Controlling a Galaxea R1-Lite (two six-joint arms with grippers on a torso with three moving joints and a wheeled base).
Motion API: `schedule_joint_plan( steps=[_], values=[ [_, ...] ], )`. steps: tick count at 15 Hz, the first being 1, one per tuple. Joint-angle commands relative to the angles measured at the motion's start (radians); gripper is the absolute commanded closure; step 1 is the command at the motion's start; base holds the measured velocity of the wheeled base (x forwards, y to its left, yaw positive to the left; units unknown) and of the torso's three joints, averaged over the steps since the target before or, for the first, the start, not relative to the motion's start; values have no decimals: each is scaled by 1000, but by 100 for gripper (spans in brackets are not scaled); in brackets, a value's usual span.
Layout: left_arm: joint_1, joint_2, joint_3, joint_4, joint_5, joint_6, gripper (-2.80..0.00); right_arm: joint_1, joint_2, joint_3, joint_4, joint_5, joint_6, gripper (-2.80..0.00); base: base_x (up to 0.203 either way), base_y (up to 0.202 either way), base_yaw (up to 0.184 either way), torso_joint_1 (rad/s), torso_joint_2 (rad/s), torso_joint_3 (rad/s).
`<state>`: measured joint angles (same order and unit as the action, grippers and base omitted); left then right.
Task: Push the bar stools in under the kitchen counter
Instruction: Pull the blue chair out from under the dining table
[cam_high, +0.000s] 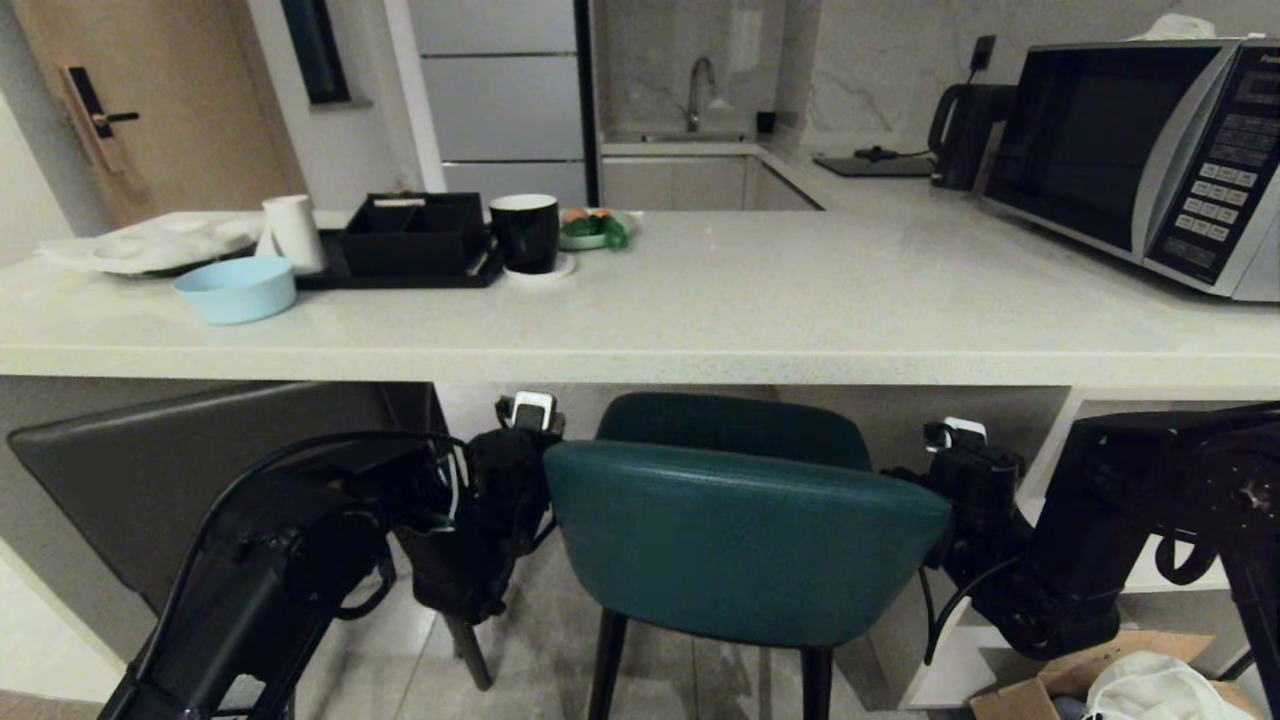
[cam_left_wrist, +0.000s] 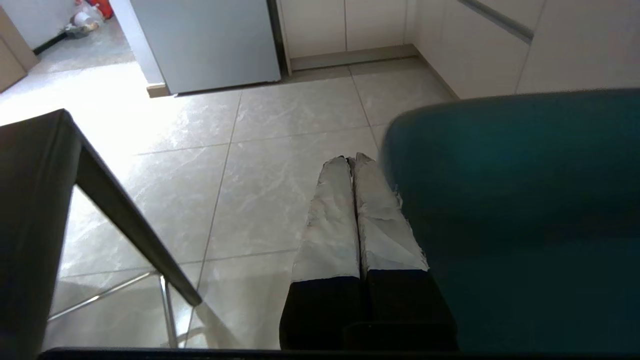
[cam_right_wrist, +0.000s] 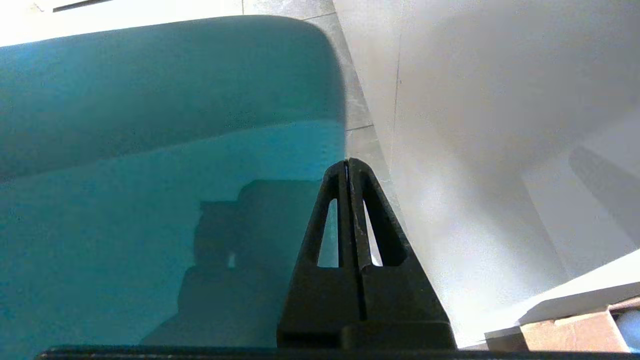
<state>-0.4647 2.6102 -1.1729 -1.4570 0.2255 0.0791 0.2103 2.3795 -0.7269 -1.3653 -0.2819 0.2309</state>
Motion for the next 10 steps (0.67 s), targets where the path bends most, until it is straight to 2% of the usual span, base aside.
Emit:
schedule_joint_plan(
  steps=[1, 3, 10],
  values=[
    [-16, -22, 117, -62, -6, 0, 0, 3, 21, -18, -5, -2, -1, 0, 0, 0, 0, 0, 0, 0],
    [-24, -27, 175, -73, -4, 0, 0, 4, 21, -37, 0, -2, -2, 0, 0, 0, 0, 0, 0, 0],
    [4, -25, 184, -73, 11, 8, 0, 30, 7, -20, -1, -7, -7, 0, 0, 0, 0, 0, 0, 0]
  ],
)
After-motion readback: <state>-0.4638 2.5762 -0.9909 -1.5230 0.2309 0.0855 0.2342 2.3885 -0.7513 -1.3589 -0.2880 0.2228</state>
